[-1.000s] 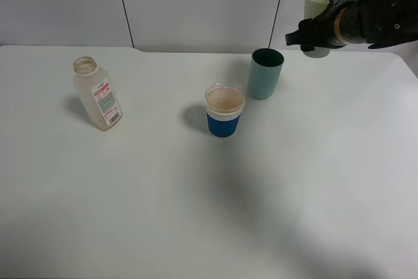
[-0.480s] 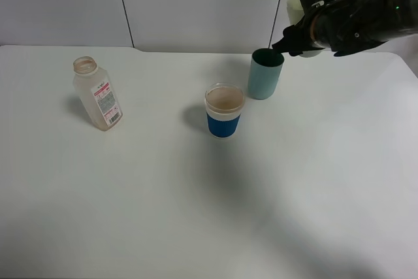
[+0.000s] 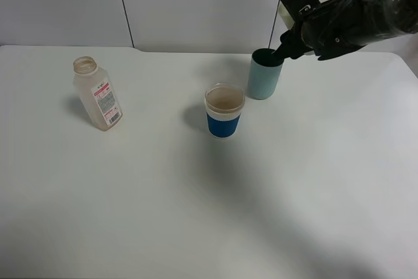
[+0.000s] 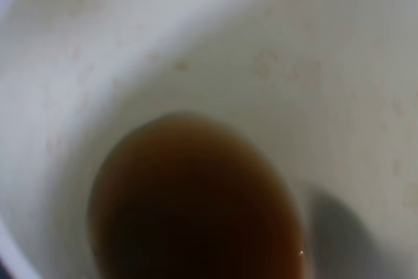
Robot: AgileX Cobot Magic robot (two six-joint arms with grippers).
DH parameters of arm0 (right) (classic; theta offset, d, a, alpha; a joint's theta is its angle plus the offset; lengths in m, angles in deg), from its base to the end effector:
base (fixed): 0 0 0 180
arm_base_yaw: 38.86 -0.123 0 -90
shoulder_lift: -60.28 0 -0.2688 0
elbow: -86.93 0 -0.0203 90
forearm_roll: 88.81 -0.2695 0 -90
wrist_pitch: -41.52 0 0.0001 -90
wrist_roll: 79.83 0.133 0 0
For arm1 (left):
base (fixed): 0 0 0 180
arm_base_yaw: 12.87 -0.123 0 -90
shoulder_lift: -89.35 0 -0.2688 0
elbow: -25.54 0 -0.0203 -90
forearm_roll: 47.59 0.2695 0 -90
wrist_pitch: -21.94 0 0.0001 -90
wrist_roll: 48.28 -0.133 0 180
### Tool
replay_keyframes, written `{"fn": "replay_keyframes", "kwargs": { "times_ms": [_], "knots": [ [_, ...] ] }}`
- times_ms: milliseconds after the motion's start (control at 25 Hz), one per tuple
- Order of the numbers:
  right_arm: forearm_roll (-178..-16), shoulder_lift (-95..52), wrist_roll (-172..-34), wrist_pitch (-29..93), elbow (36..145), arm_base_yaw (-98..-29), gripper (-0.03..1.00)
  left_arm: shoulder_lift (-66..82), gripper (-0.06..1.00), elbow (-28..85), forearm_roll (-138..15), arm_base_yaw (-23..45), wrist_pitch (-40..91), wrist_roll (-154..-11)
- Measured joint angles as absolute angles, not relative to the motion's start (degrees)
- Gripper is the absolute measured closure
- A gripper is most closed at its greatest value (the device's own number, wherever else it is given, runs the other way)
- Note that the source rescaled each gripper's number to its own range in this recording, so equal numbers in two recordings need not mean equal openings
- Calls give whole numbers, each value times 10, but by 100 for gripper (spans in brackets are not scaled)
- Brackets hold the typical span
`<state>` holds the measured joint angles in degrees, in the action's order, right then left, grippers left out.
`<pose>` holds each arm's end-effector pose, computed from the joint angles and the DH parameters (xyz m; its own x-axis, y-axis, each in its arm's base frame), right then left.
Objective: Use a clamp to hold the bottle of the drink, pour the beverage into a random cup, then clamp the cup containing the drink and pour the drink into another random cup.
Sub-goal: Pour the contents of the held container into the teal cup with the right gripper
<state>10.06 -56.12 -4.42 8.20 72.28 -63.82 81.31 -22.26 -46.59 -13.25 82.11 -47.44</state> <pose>0.4179 0.1148 0.1376 -0.4938 -0.6239 -0.6057 -0.1797 0.7548 -0.6308 0.0649 0.0024 0.2703 -0.4383 -0.0089 -0.8988 -0.0229 0.9997 0.0013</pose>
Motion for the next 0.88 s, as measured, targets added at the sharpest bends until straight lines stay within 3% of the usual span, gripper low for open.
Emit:
{"fn": "replay_keyframes", "kwargs": {
  "times_ms": [880],
  "knots": [
    [100,-582,-255,8,741,-677,95,813,-5,-223,-466,-132,821,-474]
  ]
}}
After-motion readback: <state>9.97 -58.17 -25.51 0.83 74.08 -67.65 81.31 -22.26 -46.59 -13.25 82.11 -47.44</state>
